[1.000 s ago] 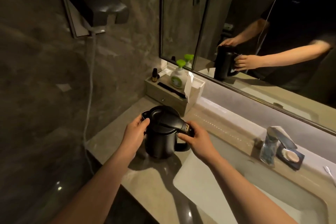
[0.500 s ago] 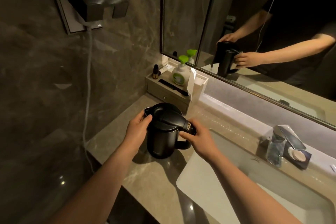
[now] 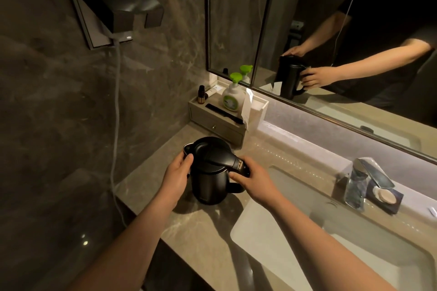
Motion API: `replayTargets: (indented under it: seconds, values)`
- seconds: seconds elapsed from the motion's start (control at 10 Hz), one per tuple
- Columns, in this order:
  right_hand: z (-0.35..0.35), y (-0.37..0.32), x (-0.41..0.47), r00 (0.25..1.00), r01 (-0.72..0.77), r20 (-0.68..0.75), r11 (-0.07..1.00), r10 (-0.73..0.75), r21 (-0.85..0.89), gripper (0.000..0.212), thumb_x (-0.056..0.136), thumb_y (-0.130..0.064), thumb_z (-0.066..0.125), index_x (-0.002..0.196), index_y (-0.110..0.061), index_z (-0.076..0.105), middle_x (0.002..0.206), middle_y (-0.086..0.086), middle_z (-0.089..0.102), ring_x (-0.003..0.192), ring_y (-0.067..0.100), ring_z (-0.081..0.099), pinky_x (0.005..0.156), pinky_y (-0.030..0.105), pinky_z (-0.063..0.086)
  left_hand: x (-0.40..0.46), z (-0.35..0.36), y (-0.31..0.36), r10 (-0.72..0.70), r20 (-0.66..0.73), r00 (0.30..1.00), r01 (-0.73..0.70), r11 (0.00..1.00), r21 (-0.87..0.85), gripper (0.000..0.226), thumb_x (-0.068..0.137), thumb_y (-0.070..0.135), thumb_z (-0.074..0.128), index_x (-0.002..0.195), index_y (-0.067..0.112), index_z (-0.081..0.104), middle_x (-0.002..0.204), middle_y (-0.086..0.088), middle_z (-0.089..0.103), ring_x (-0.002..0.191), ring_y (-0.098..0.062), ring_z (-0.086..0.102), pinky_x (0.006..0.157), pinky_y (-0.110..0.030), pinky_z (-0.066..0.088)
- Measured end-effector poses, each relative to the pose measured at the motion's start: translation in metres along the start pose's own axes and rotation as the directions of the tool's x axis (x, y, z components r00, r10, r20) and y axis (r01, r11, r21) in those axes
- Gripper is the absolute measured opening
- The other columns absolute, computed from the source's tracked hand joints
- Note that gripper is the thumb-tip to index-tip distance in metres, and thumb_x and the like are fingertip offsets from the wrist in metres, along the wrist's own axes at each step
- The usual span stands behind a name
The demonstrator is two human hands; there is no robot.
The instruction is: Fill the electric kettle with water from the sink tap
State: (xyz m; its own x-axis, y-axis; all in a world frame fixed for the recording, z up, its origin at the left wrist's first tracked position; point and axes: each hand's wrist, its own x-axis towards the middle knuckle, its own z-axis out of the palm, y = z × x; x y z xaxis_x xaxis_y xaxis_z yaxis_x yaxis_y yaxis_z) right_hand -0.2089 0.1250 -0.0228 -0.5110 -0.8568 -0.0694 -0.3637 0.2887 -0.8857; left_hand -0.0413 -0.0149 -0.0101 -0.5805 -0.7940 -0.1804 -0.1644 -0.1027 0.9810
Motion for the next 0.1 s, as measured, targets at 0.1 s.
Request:
replayTargets:
  seconds: [0.1]
  values:
    - [-0.0212, -0.0047, -0.0131, 0.993, -0.026, -0.113, 0.998, 0.032, 0.053, 0.039, 0.088, -0.034, 0.069, 0.126, -0.029, 0.057, 0.107, -0.007, 0.064, 0.102, 0.015, 0.062, 0.086, 0.029, 0.048, -0.0161, -0.0076, -0.0147, -0.062, -0.094, 0.994, 0.06, 0.998, -0.023, 0.036, 0.099, 0.034, 0.041, 0.133, 0.026, 0.049, 0.122, 0.006, 0.056, 0.112, -0.012, 0.052, 0.093, -0.032, 0.041]
